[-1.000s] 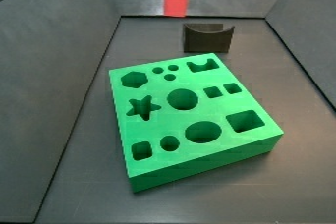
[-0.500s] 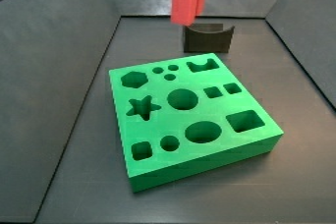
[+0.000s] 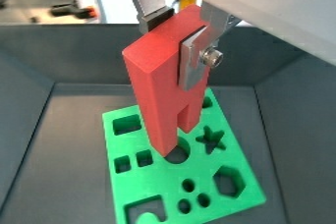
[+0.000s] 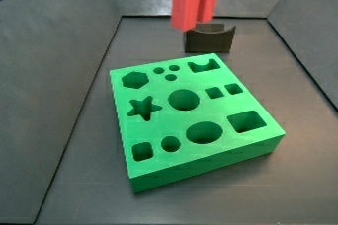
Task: Pick up the double-square object. Move up. Move to above the board. Insert the double-square object.
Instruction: Insert the double-square object.
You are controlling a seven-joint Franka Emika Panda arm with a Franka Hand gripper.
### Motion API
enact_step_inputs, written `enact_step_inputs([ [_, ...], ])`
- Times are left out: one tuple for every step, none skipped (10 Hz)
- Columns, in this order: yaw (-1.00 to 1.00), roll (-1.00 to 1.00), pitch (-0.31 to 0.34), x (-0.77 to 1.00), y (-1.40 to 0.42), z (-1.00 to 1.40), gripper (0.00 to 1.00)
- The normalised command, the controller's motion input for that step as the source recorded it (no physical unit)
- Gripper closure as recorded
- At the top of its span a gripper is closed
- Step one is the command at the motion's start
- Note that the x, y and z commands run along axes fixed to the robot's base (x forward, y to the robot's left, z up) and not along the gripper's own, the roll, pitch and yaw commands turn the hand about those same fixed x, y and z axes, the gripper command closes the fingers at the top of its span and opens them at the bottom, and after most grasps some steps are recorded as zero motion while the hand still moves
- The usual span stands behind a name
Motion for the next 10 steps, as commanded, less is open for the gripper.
enact_step_inputs([
  [-0.77,0.12,-0.02,0.33,0.0,-0.16,1.0],
  [-0.73,0.14,-0.026,0.37,0.0,-0.21,1.0],
  [-0.7,0.15,-0.02,0.41,0.0,-0.21,1.0],
  [-0.66,0.16,-0.019,0.45,0.0,-0.23,1.0],
  [-0.67,0.16,-0.019,0.44,0.0,-0.23,1.0],
  [-0.67,0.16,-0.017,0.44,0.0,-0.23,1.0],
  [-0.67,0.17,-0.019,0.43,0.0,-0.24,1.0],
  [-0.67,0.17,-0.017,0.44,0.0,-0.25,1.0],
  [-0.64,0.16,-0.007,0.46,-0.08,-0.3,1.0],
  [-0.61,0.09,0.0,0.42,-0.25,-0.59,1.0],
])
